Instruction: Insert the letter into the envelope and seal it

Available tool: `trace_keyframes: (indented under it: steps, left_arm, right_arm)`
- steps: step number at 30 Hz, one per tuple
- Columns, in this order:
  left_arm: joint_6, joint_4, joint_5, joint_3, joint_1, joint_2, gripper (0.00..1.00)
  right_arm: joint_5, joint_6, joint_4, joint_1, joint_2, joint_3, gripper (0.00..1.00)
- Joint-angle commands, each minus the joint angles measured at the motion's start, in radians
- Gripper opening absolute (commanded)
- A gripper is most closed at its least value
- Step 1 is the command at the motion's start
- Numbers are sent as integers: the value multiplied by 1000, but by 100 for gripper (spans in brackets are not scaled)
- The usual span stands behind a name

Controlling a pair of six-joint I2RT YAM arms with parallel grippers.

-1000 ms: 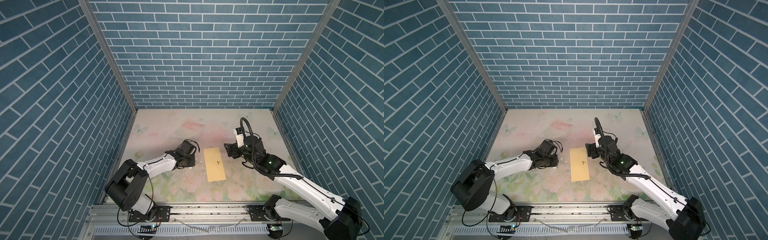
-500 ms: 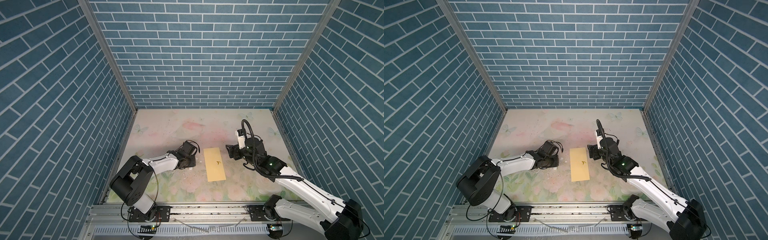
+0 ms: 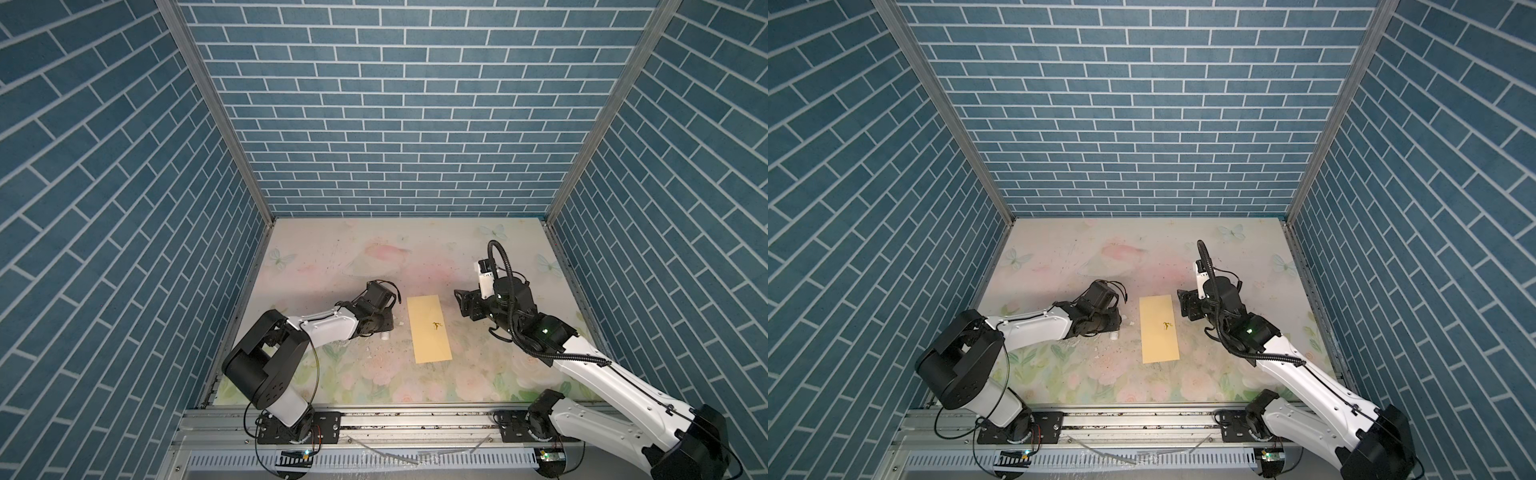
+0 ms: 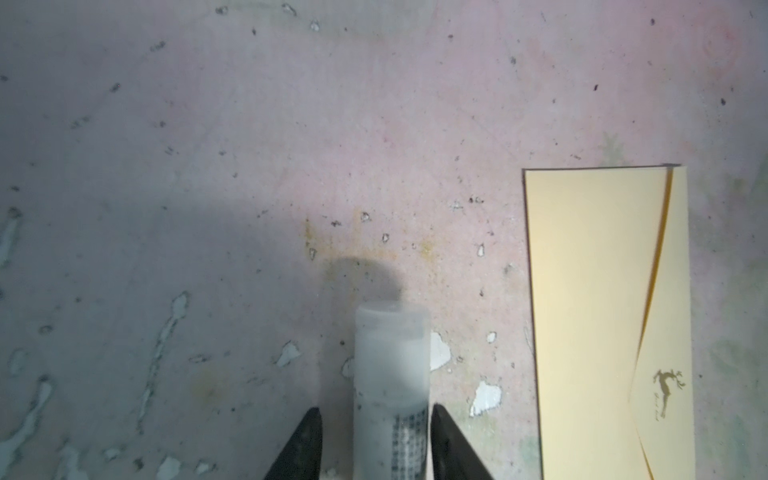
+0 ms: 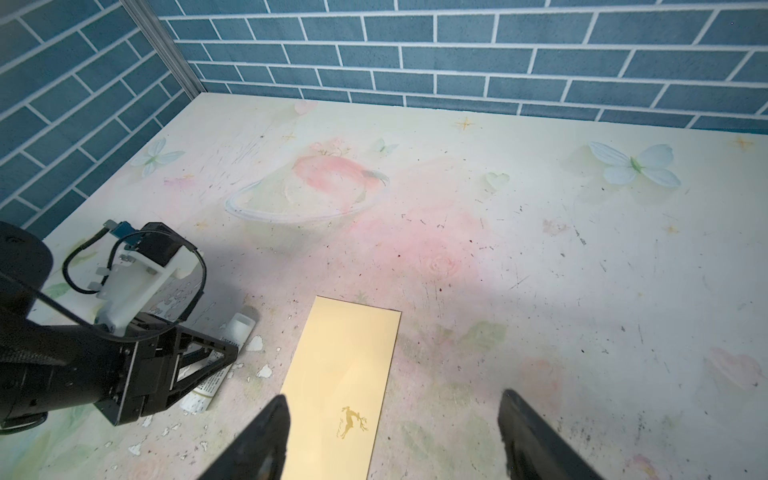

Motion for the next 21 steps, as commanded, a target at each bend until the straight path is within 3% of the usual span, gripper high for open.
trace_keyframes:
  steps: [1, 9, 14, 17, 21]
  left_arm:
    - [-7, -50, -28, -31, -3, 10, 45]
    - [-3, -57, -46, -32, -2, -18, 49]
    - [27, -88, -107, -20, -2, -138, 54]
    - [86, -142, -190, 7, -3, -259, 60]
    - [198, -183, -336, 17, -1, -439, 76]
  right_arm:
    - [-6, 24, 17, -6, -13, -26, 78]
    - [-13, 28, 22, -12, -5, -28, 79]
    - [-2, 11, 35, -24, -27, -38, 81]
    - [5, -5, 48, -54, -52, -56, 86]
    - [24, -41, 74, -108, -86, -85, 89]
